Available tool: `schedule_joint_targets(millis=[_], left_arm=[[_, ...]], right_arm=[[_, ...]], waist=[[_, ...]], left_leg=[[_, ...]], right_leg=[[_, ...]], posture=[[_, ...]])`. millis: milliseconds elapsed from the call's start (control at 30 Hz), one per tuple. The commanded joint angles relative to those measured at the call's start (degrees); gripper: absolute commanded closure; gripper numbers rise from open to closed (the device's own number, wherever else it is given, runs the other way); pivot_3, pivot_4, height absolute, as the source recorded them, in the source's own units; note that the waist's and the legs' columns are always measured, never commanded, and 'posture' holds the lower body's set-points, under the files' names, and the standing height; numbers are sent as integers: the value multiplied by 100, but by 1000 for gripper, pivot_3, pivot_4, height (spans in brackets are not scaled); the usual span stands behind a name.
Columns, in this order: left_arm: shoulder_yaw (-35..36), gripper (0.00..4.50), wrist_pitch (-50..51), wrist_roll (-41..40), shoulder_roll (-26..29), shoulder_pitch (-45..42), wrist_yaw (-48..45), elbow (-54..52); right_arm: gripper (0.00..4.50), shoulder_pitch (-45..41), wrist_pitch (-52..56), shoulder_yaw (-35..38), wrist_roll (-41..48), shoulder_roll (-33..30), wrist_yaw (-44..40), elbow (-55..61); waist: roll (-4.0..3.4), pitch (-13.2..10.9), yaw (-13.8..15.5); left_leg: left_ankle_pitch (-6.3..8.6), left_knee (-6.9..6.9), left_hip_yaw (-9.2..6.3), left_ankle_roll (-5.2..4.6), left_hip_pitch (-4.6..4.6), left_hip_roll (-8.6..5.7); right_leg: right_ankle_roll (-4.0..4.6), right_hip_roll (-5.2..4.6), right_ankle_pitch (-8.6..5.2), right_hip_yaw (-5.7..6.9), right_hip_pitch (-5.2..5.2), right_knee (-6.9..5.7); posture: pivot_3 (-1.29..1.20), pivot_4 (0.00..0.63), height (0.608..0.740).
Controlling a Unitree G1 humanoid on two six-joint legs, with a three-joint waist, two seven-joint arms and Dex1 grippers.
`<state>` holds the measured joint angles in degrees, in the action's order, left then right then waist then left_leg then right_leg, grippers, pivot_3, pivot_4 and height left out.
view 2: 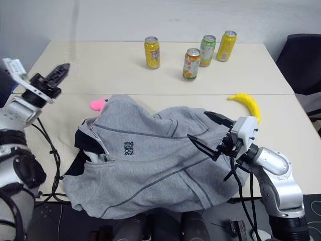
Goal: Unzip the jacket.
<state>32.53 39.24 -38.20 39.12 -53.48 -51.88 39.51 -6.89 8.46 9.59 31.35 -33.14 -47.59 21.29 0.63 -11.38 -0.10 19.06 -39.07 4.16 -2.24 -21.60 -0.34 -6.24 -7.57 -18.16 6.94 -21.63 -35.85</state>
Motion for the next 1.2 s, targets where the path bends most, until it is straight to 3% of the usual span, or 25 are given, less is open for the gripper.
schedule_joint_targets(millis=[33, 100, 200, 467, 667, 900, 1000, 1200], left_arm=[[-396, 4480, 508, -602, -128, 528, -431, -2021], [-744, 4480, 239, -232, -138, 786, -297, -2305], [-1059, 4480, -276, 537, -31, 805, 380, -1786], [-1955, 2082, -533, 1617, 234, 381, 540, -211], [-1823, 125, -97, 1372, -244, -450, 333, 946], [-2024, 125, -130, 1778, -459, -916, 481, 1925], [-2047, 752, -227, 1917, -489, -1009, 608, 2174], [-1504, 2563, 153, 1561, -348, -1233, 613, 2358]], right_arm=[[0, 42, -166, 228, -4, -114, -97, 28], [0, 28, -179, 227, -4, -121, -135, -33], [0, -7, -176, 175, -9, -124, -171, -76], [0, -271, -128, 46, 103, -227, -415, 144], [0, -923, 245, -332, 377, -91, -159, 853], [0, -696, 292, -221, 246, -84, 0, 885], [0, -640, 289, -168, 245, -103, 78, 928], [0, -441, 257, -117, 224, -95, 169, 1004]], waist=[[0, 0, 34], [1, 0, 97], [0, 0, 118], [0, 0, 97], [3, 0, 167], [13, 2, 116], [14, 2, 106], [14, 2, 115]], left_leg=[[0, -1, -9, -1, 0, -3], [1, -11, -35, -1, 0, -8], [-3, -11, -31, 4, 4, -8], [-5, 5, -16, 9, 4, -4], [-5, -5, -23, 6, -3, -4], [-1, -6, -26, -3, -17, -18], [-3, -6, -23, -2, -17, -14], [-5, -7, -25, -1, -17, -12]], right_leg=[[0, -3, 0, -9, 4, 0], [0, -2, 0, -36, 17, 2], [0, 4, 0, -45, 20, 6], [0, 27, 0, -32, 5, 3], [0, 22, 0, -25, 4, 2], [-1, 13, 0, 27, -2, 3], [-1, 13, 0, 42, -3, 3], [-1, 11, 0, 44, -2, 2]], posture=[[0, 150, 740], [0, 150, 740], [0, 150, 740], [0, 150, 740], [0, 150, 740], [0, 150, 740], [0, 150, 740], [0, 150, 740]])
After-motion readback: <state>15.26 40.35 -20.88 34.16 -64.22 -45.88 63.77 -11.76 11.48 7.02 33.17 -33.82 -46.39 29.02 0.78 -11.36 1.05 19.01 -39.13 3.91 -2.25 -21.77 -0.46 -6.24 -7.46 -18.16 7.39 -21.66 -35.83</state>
